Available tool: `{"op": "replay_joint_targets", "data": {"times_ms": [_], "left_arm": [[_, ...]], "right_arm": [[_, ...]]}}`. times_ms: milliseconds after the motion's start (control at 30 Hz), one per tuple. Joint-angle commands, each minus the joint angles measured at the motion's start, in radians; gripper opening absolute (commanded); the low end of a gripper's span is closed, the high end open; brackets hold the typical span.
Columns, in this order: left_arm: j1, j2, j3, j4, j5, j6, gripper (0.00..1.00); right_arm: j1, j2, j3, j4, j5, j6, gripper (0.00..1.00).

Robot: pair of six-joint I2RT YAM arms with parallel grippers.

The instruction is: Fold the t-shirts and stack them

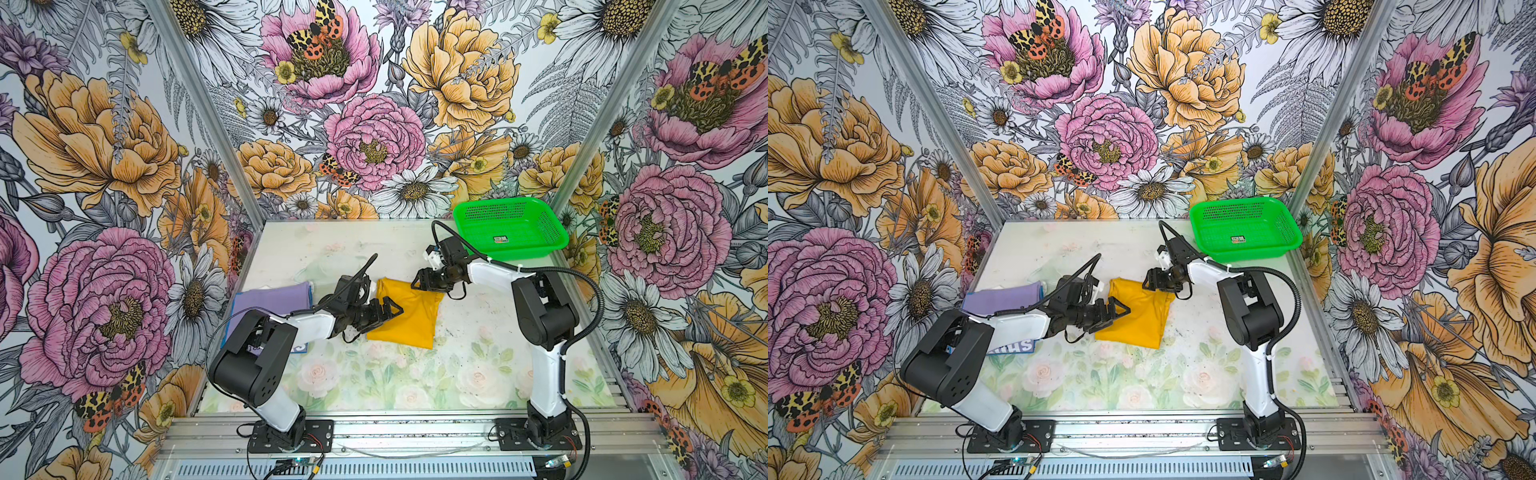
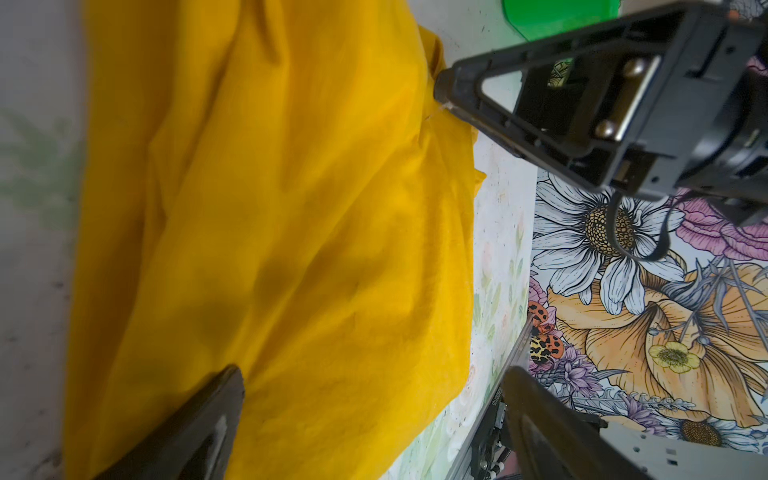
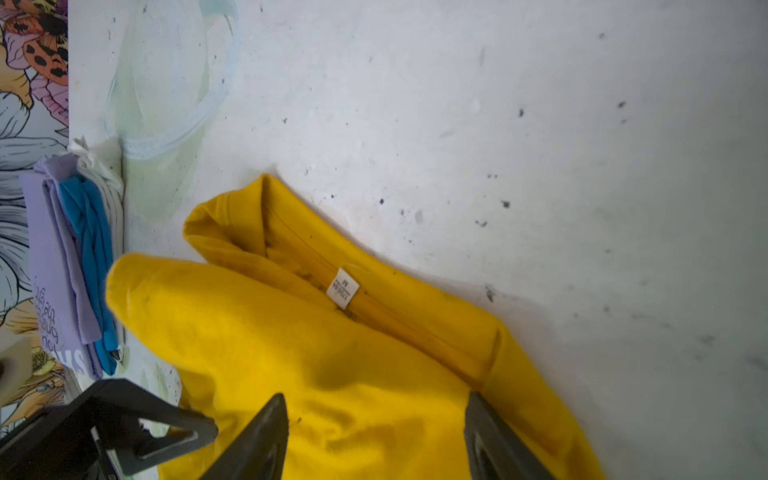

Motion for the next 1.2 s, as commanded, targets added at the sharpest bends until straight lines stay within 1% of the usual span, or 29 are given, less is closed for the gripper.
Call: {"op": "replay_joint_targets", "data": {"times_ms": [0, 33, 167, 267, 367, 400, 533, 633, 700, 800, 900, 967, 1033, 1167], "left_arm": [[0.027, -0.016, 0.107, -0.057, 0.028, 0.025, 0.99], [0.032, -0.008, 0.159, -0.084, 0.044, 0.043, 0.99], [0.045, 0.071, 0.306, -0.097, 0.113, 0.053, 0.99], [0.045, 0.142, 0.396, -0.089, 0.14, 0.05, 0.99], [0.05, 0.203, 0.456, -0.079, 0.154, 0.046, 0.99], [0.054, 0.254, 0.466, -0.062, 0.164, 0.034, 0.99], [0.066, 0.331, 0.487, -0.012, 0.173, 0.018, 0.99], [0.092, 0.402, 0.495, 0.035, 0.165, 0.013, 0.99], [0.112, 0.447, 0.52, 0.049, 0.15, 0.031, 0.99], [0.131, 0.52, 0.594, 0.05, 0.147, 0.052, 0.99], [0.14, 0.576, 0.673, 0.014, 0.142, 0.076, 0.99], [0.142, 0.584, 0.707, -0.022, 0.141, 0.094, 0.99], [0.145, 0.554, 0.712, -0.045, 0.135, 0.108, 0.99], [0.15, 0.436, 0.703, -0.225, 0.048, 0.232, 0.99]], "right_arm": [[0.015, -0.187, -0.094, 0.0, 0.003, -0.071, 0.88], [0.024, -0.235, -0.137, 0.0, -0.002, -0.07, 0.91], [0.093, -0.381, -0.277, 0.007, -0.012, -0.066, 0.92], [0.157, -0.449, -0.364, 0.049, -0.023, -0.044, 0.92], [0.215, -0.485, -0.446, 0.135, -0.055, -0.025, 0.91], [0.231, -0.484, -0.468, 0.161, -0.061, -0.012, 0.91], [0.267, -0.431, -0.534, 0.265, -0.073, 0.036, 0.91], [0.281, -0.37, -0.562, 0.267, -0.068, 0.05, 0.9], [0.288, -0.359, -0.594, 0.266, -0.06, 0.056, 0.9], [0.288, -0.353, -0.641, 0.256, -0.055, 0.07, 0.9], [0.288, -0.356, -0.666, 0.231, -0.045, 0.075, 0.9], [0.287, -0.368, -0.672, 0.218, -0.042, 0.074, 0.9], [0.279, -0.405, -0.668, 0.206, -0.036, 0.077, 0.9], [0.215, -0.479, -0.639, 0.167, -0.038, 0.098, 0.91]]}}
